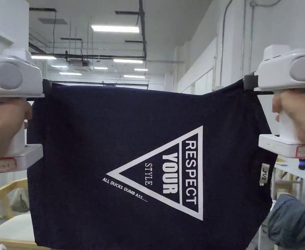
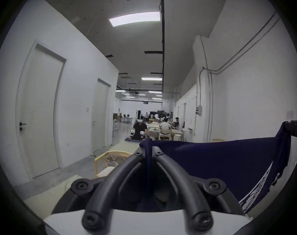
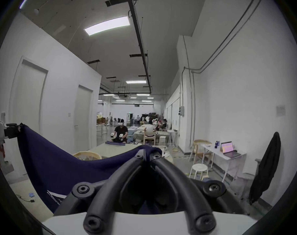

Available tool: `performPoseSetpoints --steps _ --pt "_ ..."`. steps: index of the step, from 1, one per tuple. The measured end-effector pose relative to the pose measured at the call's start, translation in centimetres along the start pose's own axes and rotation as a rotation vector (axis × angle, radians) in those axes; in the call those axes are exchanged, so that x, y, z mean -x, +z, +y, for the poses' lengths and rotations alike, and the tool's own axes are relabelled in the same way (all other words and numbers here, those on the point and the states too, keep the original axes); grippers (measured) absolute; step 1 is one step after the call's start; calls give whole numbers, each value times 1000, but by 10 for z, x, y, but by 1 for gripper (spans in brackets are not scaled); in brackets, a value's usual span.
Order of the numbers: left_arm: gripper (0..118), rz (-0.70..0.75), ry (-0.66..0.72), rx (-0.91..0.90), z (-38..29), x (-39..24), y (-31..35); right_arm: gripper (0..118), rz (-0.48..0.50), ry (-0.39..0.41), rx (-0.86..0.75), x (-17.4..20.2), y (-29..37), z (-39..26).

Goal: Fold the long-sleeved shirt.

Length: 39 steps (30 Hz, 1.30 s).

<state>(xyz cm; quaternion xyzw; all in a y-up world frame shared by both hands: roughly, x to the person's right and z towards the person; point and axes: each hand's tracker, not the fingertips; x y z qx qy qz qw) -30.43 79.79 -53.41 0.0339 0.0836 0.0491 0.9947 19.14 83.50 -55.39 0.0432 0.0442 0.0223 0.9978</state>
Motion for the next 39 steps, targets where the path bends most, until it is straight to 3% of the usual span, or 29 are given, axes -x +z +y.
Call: performPoseSetpoints --steps 7,10,14,17,19,24,26,34,38,39 --pt "9 61 -56 -143 29 -19 -15 1 -83 -13 -118 16 -35 19" --pt "9 95 -86 -100 22 -27 -24 1 -84 -23 -151 18 -43 10" --pt "9 96 -104 -78 -10 -26 -34 1 -81 12 -106 16 -54 -26" --pt "9 81 -105 -10 -47 -20 -41 1 -49 -25 -37 3 -58 -69" --pt "9 63 -132 42 -76 -20 -37 1 -42 -9 14 0 -55 -101" --pt "9 35 -215 155 -150 -21 -5 1 -12 10 115 -9 -21 -179" --pt "9 -2 -119 189 -178 -15 16 1 2 16 146 -12 3 -209" --pt "9 -45 3 345 -284 16 122 1 56 28 261 -15 125 -310" --pt "9 -72 -41 420 -337 34 191 1 112 82 361 -12 199 -358" --pt "9 -62 -22 401 -349 38 209 1 81 91 370 -9 218 -370"
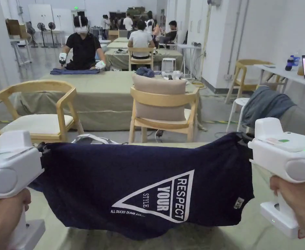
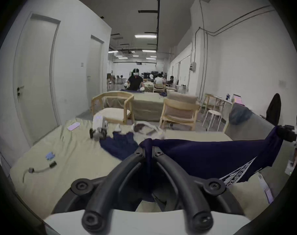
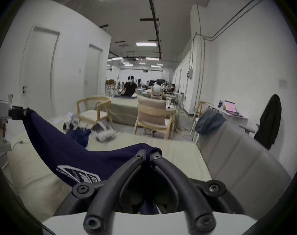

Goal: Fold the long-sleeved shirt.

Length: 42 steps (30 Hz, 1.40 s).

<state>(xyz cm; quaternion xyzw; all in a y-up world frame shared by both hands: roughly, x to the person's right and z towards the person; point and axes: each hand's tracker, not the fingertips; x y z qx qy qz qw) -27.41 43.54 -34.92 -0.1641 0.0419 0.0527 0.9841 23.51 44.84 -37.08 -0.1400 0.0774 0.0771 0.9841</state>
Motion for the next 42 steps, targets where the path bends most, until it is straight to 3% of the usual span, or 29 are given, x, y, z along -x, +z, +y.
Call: performPoseSetpoints --steps 5,8,9,11,14,18,23,29,31,32,33,34,35,36,39,42 --pt "9 -63 22 151 -92 23 61 1 71 -94 135 20 53 -108" --pt "9 -93 -88 248 -152 38 90 1 118 -96 256 35 84 -168" --pt "9 -30 -116 281 -167 40 96 1 121 -120 298 38 91 -184" --pt "9 -94 -29 396 -197 54 110 1 145 -148 401 47 104 -221" --pt "9 -61 -82 474 -229 60 120 1 157 -118 548 56 116 -257" --pt "9 -47 -34 537 -249 62 131 1 198 -123 654 60 126 -288" --pt "9 -38 -70 609 -258 63 147 1 203 -46 779 71 137 -308" --pt "9 -37 -61 688 -277 61 146 1 220 -67 877 82 126 -332" --pt "16 -30 -43 694 -279 60 145 1 216 -66 879 83 125 -334" --pt "33 -27 -44 663 -282 65 145 9 217 -71 875 82 125 -334" --pt "59 -28 -54 666 -279 65 146 31 207 -69 871 82 125 -333" --pt "86 -14 -57 655 -274 64 146 65 190 -60 861 80 127 -329" --pt "112 3 -62 612 -268 62 147 106 145 -45 834 79 129 -323" --pt "107 1 -72 579 -262 60 148 118 126 -48 796 77 131 -316" --pt "108 25 -47 478 -227 43 142 117 114 -167 586 68 135 -279" --pt "108 43 -77 354 -203 26 127 114 28 -170 383 70 130 -242"
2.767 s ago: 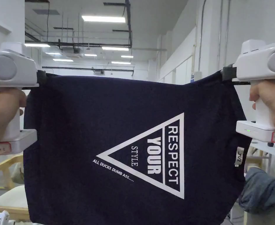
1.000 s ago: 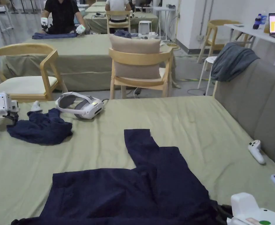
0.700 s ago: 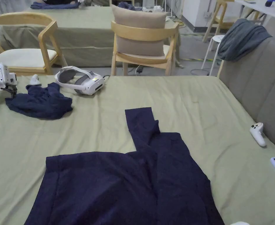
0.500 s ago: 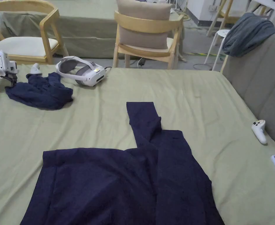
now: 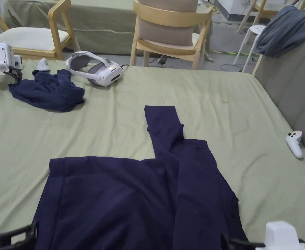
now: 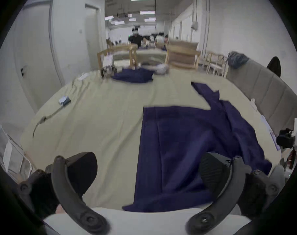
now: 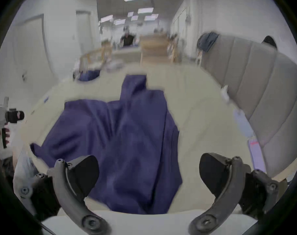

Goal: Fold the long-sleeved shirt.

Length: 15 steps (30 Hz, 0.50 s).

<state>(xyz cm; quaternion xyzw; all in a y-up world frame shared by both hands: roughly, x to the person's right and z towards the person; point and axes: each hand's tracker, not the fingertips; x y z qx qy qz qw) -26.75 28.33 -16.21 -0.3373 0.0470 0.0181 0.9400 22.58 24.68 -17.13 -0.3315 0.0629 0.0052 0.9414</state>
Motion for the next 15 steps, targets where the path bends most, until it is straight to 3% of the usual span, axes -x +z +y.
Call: performPoseSetpoints --steps 1,2,4,7,9,11,15 --pt "103 -1 3 -18 10 -9 -5 106 -12 -8 -58 3 -1 9" --pt "80 -6 18 -26 14 -10 -6 75 1 -17 -107 5 -3 15" --pt "5 -48 70 -80 27 -23 -18 0 -14 -25 -180 11 -10 25" --pt "4 -72 98 -83 31 -38 -37 0 -36 -25 -195 21 -29 30" --pt "4 -145 112 -55 37 -45 -52 0 27 -51 -161 25 -43 30" --pt "4 -122 102 -65 38 -51 -65 0 -1 3 -145 33 -58 32" --pt "4 -128 94 -60 50 -58 -88 1 48 -9 -125 33 -100 62"
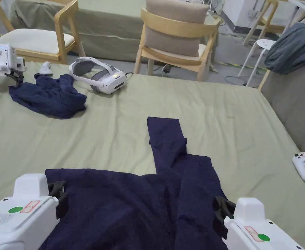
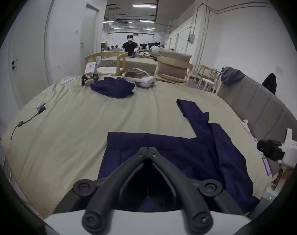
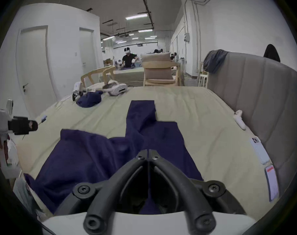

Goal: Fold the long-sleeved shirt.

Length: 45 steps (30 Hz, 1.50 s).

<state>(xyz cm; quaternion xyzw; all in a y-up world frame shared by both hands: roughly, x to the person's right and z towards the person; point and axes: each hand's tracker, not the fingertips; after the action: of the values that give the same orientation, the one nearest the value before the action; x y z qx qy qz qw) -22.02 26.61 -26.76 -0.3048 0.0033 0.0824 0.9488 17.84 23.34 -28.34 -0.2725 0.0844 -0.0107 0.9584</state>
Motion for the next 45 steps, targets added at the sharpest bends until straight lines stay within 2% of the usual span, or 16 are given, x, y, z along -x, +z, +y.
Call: performPoseSetpoints --steps 1,4,7,12,17,18,19,20,21,22,23,27,31,37,38,45 --pt "4 0 0 5 4 0 -8 12 0 0 -4 1 -16 12" --pt "4 -6 -8 6 14 -3 -28 115 37 -9 32 -7 -90 57" --pt "4 -14 -11 13 19 2 -58 118 55 24 41 -23 -187 103" --pt "4 0 0 42 25 9 -98 118 80 21 171 -24 -345 179" --pt "4 28 10 48 23 26 -121 115 18 -78 341 -30 -460 188" --pt "4 35 17 55 22 31 -126 106 12 -100 357 -31 -472 185" --pt "4 47 22 59 20 35 -130 79 12 -113 379 -33 -482 183" --pt "4 50 20 64 18 39 -132 32 -5 -129 410 -34 -484 178" --pt "4 54 21 70 17 42 -134 27 -9 -107 463 -23 -475 175" --pt "4 63 32 74 15 44 -135 6 -8 -67 501 -18 -473 170" --pt "4 61 35 79 15 44 -136 3 -29 -9 404 -17 -459 173" --pt "4 60 44 80 12 44 -121 3 58 -108 230 -27 -398 198" --pt "4 41 33 54 9 37 -95 3 68 64 54 -23 -289 202" --pt "4 4 30 8 -2 22 -42 3 95 128 -27 -20 -134 123" --pt "4 1 25 4 -5 20 -32 3 37 95 -72 -19 -111 103" --pt "4 -6 36 5 -32 17 17 3 67 -69 34 -8 0 -22"
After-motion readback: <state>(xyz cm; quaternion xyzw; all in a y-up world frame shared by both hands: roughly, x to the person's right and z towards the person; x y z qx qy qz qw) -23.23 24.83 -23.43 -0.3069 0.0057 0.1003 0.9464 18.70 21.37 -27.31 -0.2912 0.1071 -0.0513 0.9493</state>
